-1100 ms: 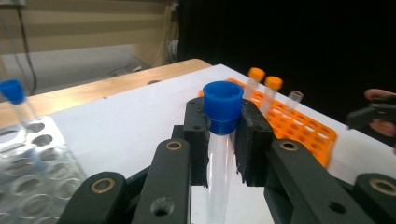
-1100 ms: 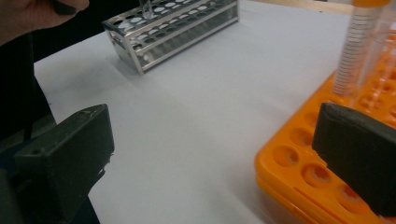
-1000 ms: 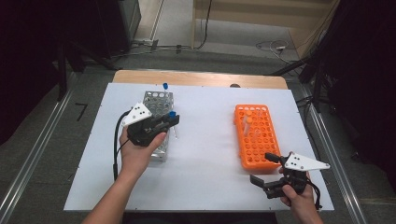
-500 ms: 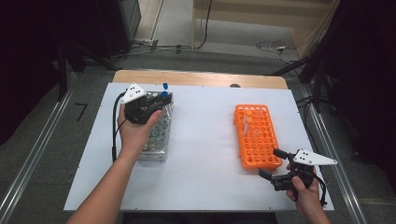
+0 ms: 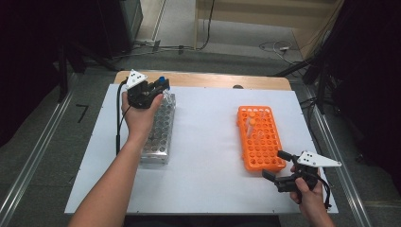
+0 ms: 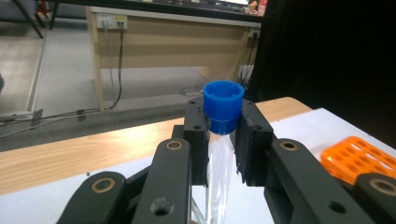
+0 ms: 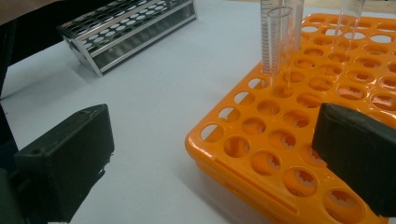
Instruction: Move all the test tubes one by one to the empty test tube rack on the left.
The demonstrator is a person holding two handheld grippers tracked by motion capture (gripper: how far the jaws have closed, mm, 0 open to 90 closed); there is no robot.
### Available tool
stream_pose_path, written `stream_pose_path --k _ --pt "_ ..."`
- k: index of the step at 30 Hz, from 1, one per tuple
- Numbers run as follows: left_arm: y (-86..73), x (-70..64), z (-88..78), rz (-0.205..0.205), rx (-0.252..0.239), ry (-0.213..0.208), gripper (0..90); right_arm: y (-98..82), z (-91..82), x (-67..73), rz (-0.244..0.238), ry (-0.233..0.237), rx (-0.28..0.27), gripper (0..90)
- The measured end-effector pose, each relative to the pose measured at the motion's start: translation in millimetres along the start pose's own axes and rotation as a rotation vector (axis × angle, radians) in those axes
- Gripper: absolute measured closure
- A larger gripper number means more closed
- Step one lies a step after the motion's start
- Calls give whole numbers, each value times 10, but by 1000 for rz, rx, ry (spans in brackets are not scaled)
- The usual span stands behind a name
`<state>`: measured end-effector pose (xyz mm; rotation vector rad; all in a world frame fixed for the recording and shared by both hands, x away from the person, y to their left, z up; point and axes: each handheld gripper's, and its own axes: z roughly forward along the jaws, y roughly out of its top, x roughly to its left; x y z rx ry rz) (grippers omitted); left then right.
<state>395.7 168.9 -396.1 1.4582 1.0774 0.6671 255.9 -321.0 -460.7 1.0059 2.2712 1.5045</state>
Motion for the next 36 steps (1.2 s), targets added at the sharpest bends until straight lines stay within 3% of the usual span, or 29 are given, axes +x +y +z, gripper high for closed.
stream_pose_path --k 6,16,22,36 --pt "-39 54 121 -15 6 32 769 -1 -7 -10 5 3 -5 0" --pt "-130 47 248 18 49 83 768 -10 -13 -34 10 -1 -8 0" --pt "-188 12 297 61 83 101 768 -14 -10 -44 11 -2 -8 0" --pt "-257 -69 366 94 174 146 741 -24 -10 -67 15 -9 -10 0"
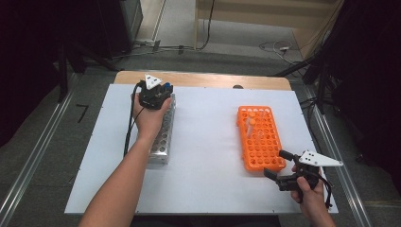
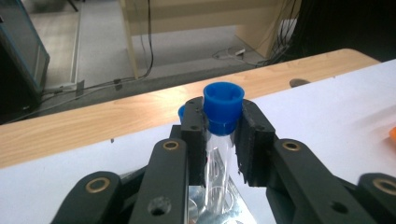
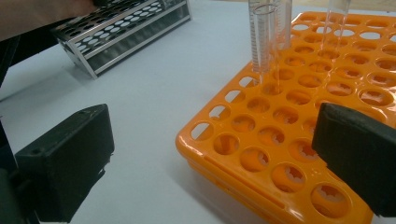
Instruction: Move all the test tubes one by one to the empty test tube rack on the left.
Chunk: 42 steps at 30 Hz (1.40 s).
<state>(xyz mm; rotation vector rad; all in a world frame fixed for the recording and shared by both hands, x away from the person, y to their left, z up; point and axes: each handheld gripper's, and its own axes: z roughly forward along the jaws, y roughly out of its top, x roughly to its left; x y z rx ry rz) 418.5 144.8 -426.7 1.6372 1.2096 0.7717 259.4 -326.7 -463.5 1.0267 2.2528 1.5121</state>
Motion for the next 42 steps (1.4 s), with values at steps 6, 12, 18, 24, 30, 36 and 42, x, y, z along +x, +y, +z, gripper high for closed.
stream_pose_path --k 6,12,18,24,30,36,42 --pt "4 -1 -20 -20 27 -6 712 -3 0 -8 2 -1 0 0" --pt "17 22 -133 -67 10 -59 524 -2 1 -12 4 -2 0 0" --pt "-10 -2 -315 -89 12 -120 167 1 16 -16 1 -6 5 0" --pt "-67 -50 -558 -97 0 -195 29 8 29 -15 1 -13 10 0" --pt "-143 -130 -832 -106 -37 -245 0 44 27 -44 19 -12 -2 0" --pt "-240 -238 -1097 -90 -53 -283 0 133 36 -89 28 -26 -8 0" --pt "-385 -348 -1338 -61 -67 -304 0 255 78 -196 33 -59 -8 0"
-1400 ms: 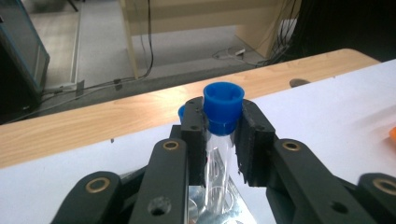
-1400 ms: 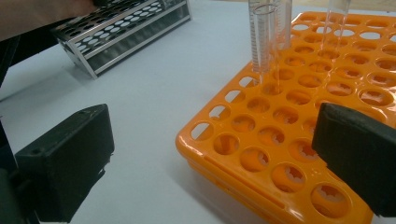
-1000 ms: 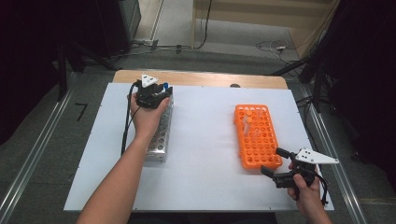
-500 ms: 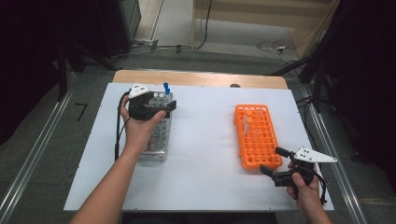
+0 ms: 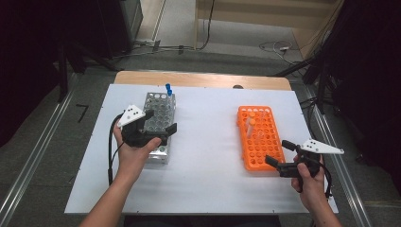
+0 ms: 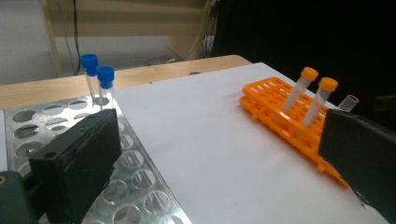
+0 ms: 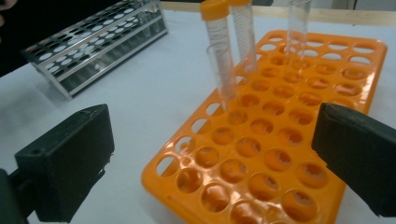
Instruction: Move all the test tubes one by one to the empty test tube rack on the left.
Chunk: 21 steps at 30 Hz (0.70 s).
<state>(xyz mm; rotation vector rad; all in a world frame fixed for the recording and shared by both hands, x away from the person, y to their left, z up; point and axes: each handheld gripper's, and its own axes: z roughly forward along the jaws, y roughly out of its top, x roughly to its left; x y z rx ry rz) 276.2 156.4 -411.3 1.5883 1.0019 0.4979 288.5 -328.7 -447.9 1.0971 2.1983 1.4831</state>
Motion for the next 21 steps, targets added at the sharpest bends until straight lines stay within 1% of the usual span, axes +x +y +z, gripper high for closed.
stream_pose_path --k 4,6,8,11,15,17,18,19,20,21 --pt "-97 -78 -120 16 9 -7 0 104 10 -96 11 -15 -9 0" --pt "-146 -110 -175 21 8 -10 0 148 28 -144 15 -30 -9 17" --pt "-201 -140 -229 13 4 -16 0 185 52 -186 12 -45 -3 21" --pt "-282 -179 -297 19 2 -16 0 239 85 -249 19 -56 2 23" --pt "-385 -211 -377 4 -3 -15 0 302 124 -337 29 -71 2 37" --pt "-425 -217 -408 -3 2 -23 0 333 149 -380 38 -68 0 45" --pt "-443 -221 -424 2 8 -25 0 348 163 -402 44 -67 2 63" --pt "-462 -228 -440 6 11 -23 0 362 182 -422 46 -75 4 94" --pt "-481 -231 -456 7 13 -23 0 375 200 -438 53 -83 5 121" --pt "-498 -228 -472 3 15 -26 0 387 222 -458 56 -85 7 130"
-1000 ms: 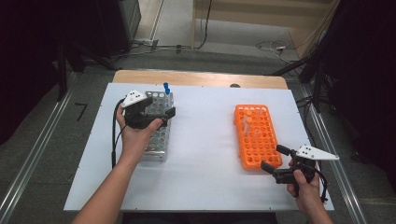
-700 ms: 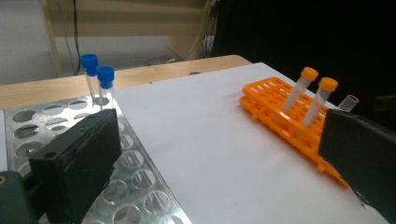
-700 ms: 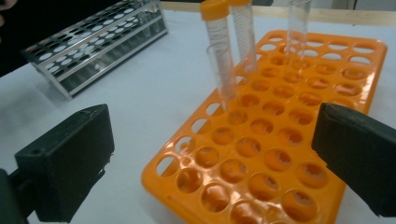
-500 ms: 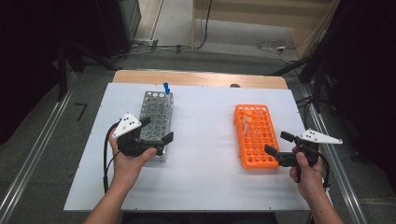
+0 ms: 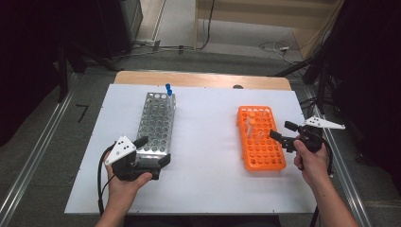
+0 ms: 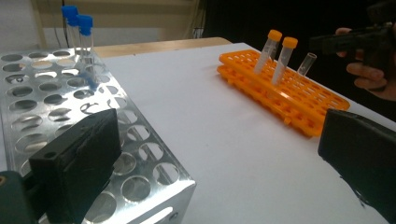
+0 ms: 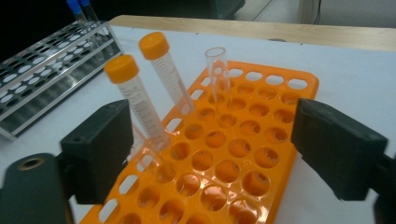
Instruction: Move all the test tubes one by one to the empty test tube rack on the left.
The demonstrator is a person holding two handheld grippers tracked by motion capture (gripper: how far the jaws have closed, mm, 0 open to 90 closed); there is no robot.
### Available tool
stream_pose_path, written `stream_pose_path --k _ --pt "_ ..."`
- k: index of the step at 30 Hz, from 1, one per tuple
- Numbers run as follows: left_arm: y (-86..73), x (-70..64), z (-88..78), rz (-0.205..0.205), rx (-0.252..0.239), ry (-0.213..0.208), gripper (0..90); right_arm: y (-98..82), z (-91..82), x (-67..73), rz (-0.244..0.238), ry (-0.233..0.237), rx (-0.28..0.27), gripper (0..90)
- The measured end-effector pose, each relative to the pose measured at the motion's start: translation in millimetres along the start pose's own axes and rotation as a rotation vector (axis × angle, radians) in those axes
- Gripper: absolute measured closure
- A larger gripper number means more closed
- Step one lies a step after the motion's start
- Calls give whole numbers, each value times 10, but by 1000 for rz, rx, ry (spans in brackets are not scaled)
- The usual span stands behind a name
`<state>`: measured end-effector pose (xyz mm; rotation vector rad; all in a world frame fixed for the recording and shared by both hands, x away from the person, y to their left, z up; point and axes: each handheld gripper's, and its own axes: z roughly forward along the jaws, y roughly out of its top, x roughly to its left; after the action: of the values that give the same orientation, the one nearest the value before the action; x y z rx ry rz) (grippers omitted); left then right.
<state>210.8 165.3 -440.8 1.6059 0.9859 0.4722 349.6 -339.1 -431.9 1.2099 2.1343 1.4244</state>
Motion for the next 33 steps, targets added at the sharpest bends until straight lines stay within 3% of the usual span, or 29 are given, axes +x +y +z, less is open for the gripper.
stream_pose_path --k 10,17,33 --pt "-68 24 -49 -30 -4 10 0 74 307 -69 11 -38 52 415" --pt "-84 9 -31 -29 4 10 0 94 535 -92 -7 -42 126 545" --pt "-109 19 5 -42 14 6 0 86 740 -80 -62 -59 199 650"
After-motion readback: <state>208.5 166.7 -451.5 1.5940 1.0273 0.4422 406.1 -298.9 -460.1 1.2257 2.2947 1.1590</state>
